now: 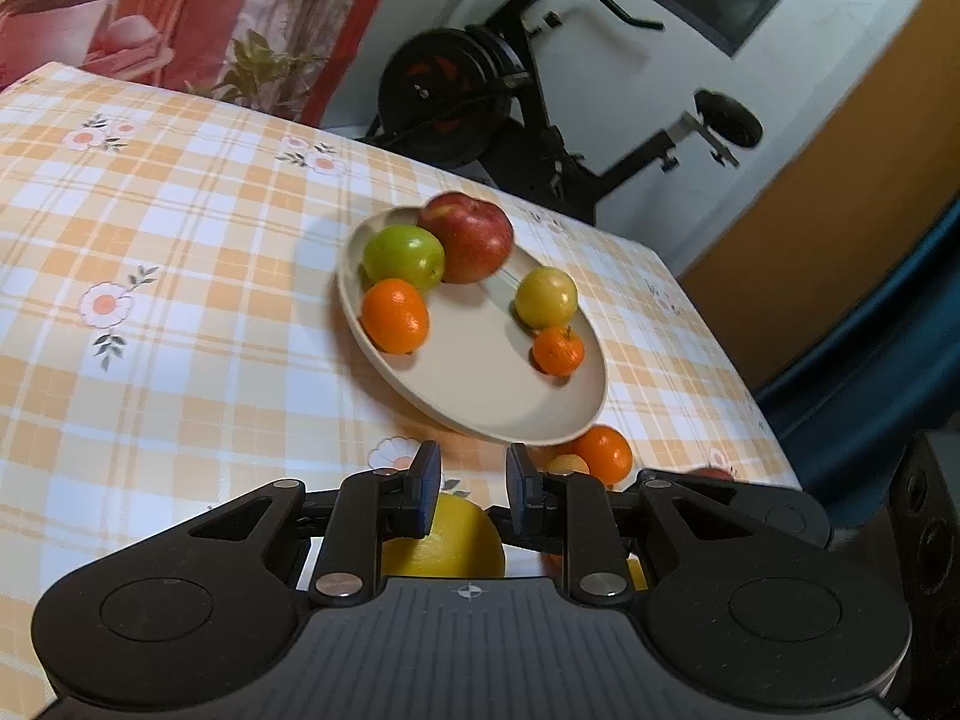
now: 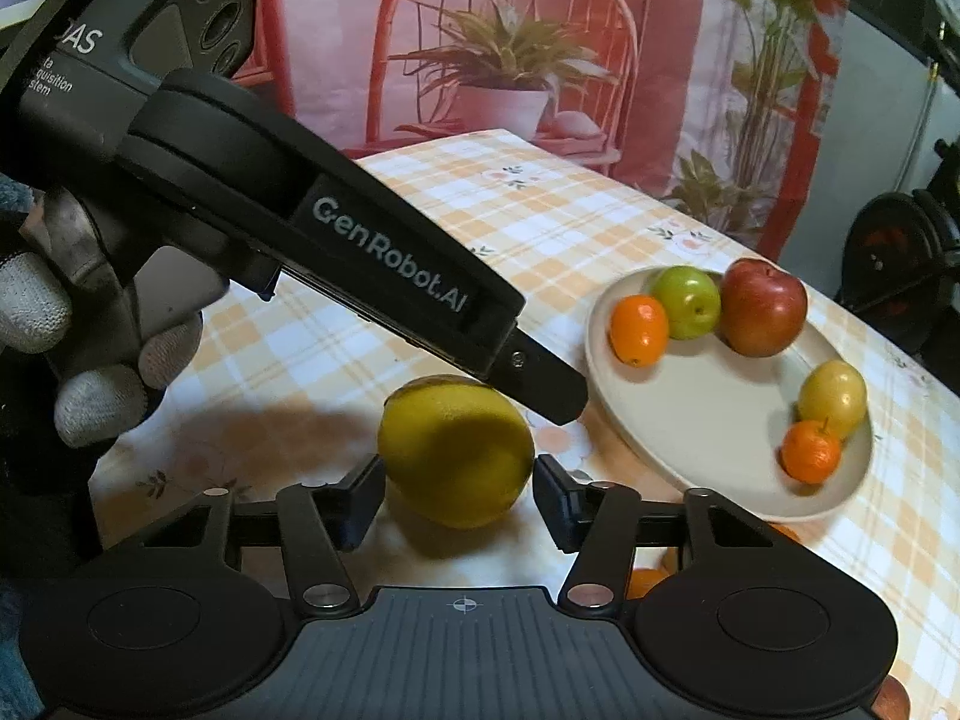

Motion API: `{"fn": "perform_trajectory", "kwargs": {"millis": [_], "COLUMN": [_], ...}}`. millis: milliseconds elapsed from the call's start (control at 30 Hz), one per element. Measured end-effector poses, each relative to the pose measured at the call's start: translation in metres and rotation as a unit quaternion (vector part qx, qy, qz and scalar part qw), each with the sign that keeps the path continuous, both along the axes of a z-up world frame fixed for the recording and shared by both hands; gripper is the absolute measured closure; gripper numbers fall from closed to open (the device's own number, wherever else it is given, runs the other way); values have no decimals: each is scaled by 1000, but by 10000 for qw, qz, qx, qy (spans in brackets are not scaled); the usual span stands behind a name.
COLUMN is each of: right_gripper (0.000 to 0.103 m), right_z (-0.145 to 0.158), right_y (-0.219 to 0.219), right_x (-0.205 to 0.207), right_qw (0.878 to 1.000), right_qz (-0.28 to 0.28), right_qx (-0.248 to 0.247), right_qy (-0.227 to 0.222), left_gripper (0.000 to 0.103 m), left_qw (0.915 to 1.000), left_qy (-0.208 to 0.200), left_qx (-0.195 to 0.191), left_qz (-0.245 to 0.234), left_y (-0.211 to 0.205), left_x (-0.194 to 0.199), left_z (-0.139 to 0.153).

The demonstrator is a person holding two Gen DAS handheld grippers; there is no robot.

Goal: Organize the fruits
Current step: 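Close the left tool on the yellow grapefruit while the right tool clamps it too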

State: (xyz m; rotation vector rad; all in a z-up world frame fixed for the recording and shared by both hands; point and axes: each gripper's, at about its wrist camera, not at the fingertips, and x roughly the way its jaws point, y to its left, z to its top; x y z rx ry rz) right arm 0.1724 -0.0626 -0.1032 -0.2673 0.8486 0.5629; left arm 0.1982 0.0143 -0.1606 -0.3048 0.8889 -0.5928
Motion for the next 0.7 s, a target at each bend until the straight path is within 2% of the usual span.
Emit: {"fn": "perform_trajectory", "kwargs": {"millis": [133, 300, 433, 500, 700], "right_gripper": [53, 53, 53, 53, 55], "right_z": [0, -1, -2, -2, -2], "right_y": [-1, -7, -9, -9, -14], "right_x": [0, -2, -4, -5, -7], "right_qw": [9999, 9992, 9983, 9979, 9959], "right_qz": [-103, -321, -492, -545, -742], "right_qx": [88, 249, 323, 343, 503], "right_qy": [-3, 29, 45, 59, 108], "left_gripper": [76, 74, 72, 63, 61], "left_qw": [9982, 9901, 9892, 9900, 9909], "left_qy": [141, 498, 555, 566, 592], "left_qx": [-389, -759, -874, -809, -731], "left_qz": [441, 1067, 1037, 1004, 961], "left_y": [25, 53, 52, 47, 43], "left_x": [-7, -21, -22, -22, -27], "left_z": [-1, -12, -11, -12, -21]}}
